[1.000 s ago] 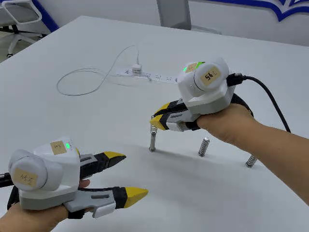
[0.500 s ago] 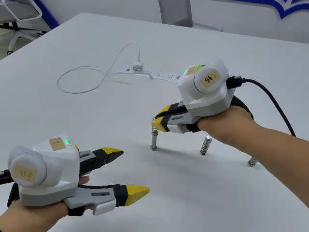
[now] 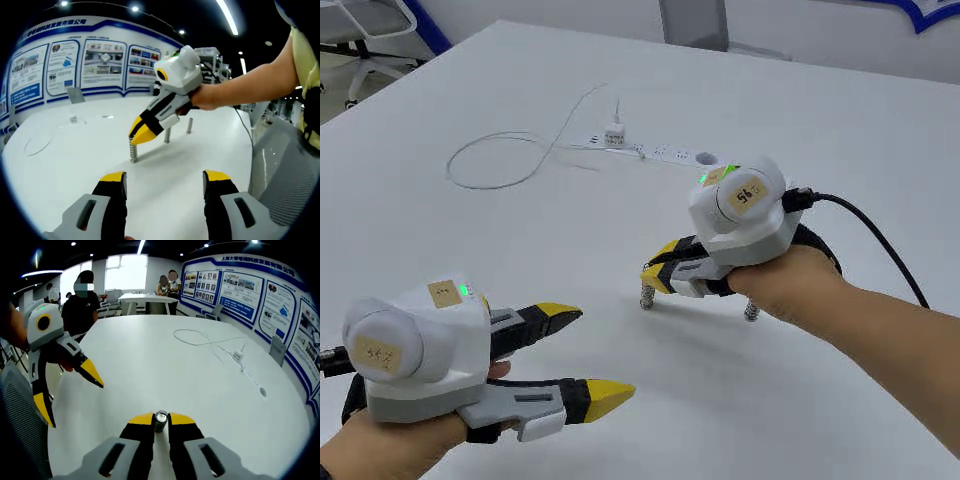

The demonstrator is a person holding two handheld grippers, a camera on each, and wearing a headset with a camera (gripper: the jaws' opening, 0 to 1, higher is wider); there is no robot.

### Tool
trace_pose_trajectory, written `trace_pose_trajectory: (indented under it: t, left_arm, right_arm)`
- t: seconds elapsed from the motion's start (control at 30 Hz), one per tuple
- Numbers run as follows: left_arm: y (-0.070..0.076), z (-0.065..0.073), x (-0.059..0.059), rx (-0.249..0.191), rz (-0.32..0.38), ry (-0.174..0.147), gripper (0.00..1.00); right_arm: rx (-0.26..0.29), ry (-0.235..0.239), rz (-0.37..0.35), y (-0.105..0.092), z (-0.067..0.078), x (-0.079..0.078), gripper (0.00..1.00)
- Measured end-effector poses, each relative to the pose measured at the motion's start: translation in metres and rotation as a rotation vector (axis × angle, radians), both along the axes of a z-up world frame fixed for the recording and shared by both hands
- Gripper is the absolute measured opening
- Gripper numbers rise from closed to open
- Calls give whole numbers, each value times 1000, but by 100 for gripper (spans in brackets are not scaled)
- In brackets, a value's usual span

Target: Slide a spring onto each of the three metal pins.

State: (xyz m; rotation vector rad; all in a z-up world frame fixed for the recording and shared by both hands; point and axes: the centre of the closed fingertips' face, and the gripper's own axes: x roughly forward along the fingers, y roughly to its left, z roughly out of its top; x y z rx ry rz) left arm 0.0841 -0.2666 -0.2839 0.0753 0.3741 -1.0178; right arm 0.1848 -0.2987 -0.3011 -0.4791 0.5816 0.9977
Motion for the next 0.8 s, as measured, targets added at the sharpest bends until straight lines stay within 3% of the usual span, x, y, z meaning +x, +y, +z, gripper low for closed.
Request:
trace_pose_trajectory:
  t: [0.17,0.8]
  left_arm:
    - [2,-2,0,2,3,3,62]
    - [-3,-1,1,4,-8,2,62]
  right_arm:
    - [-36,4,4,-5,-6,-2,11]
    - [-59,26,-87,-35,-8,3,11]
